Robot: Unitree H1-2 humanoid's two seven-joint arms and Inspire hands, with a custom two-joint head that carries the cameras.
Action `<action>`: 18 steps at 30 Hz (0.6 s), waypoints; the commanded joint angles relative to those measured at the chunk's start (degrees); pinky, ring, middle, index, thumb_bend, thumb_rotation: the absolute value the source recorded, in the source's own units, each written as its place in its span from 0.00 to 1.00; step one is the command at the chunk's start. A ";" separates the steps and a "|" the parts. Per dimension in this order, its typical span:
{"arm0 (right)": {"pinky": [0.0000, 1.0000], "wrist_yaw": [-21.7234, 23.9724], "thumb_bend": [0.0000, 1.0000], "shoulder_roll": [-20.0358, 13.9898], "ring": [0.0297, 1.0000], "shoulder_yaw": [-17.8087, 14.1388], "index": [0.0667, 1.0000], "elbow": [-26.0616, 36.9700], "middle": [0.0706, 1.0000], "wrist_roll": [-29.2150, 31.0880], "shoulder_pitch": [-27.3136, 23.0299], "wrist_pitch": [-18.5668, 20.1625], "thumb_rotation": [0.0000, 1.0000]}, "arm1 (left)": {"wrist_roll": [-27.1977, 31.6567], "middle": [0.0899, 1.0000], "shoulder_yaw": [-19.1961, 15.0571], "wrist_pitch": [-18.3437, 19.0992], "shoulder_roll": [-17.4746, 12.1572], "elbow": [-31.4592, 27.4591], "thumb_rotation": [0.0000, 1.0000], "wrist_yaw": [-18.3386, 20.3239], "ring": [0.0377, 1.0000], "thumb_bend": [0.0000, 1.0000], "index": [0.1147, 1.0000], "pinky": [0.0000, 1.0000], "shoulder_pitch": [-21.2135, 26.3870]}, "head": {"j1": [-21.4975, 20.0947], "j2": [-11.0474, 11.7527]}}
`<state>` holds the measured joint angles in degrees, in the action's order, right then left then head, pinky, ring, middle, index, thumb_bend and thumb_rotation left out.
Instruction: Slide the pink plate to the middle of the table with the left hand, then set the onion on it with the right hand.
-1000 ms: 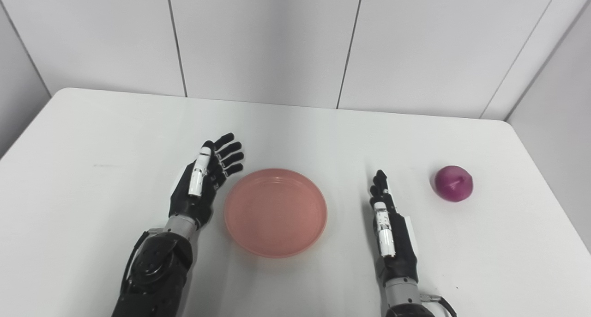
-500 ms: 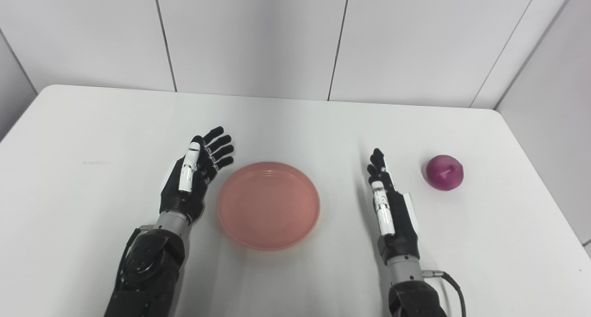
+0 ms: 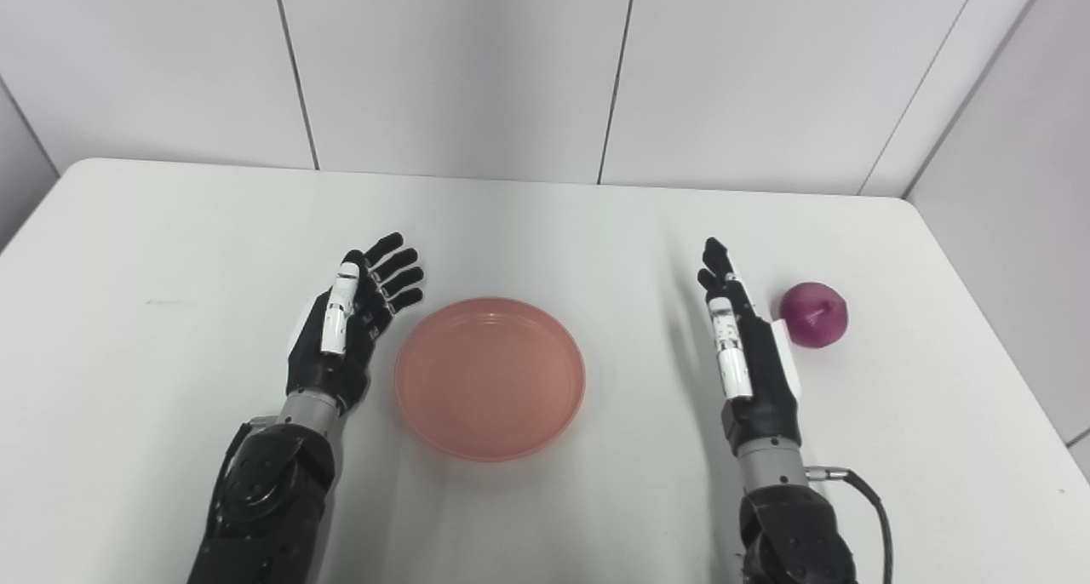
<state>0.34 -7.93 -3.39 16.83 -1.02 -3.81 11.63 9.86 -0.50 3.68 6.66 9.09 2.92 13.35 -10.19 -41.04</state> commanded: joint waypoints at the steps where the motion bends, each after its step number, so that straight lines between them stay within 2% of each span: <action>1: 0.96 -0.02 0.21 -0.75 0.94 -0.56 0.95 1.82 0.95 -0.43 -2.30 -0.22 1.00 | -0.12 0.80 0.33 1.15 0.35 -0.84 1.00 -0.10 0.81 0.38 0.77 0.80 0.14 | -0.18 0.01; 13: 0.90 0.16 0.25 -4.89 0.92 -2.38 0.94 -0.98 0.94 -1.44 -4.77 -3.34 1.00 | 0.38 0.81 0.24 0.12 -0.46 0.31 1.00 1.05 0.81 0.39 0.78 0.80 -0.02 | -2.15 0.26; 18: 0.94 -0.20 0.29 -5.90 0.92 -3.71 0.94 -1.29 0.93 -1.27 -5.51 -1.45 0.99 | 0.18 0.81 0.19 -0.10 -0.86 0.38 1.00 1.46 0.81 0.38 0.78 0.80 -0.19 | -2.55 0.47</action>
<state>0.37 -12.99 -6.63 14.57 -1.83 -7.25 11.40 9.91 -0.45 3.66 6.13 9.18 3.93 13.33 -12.74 -40.61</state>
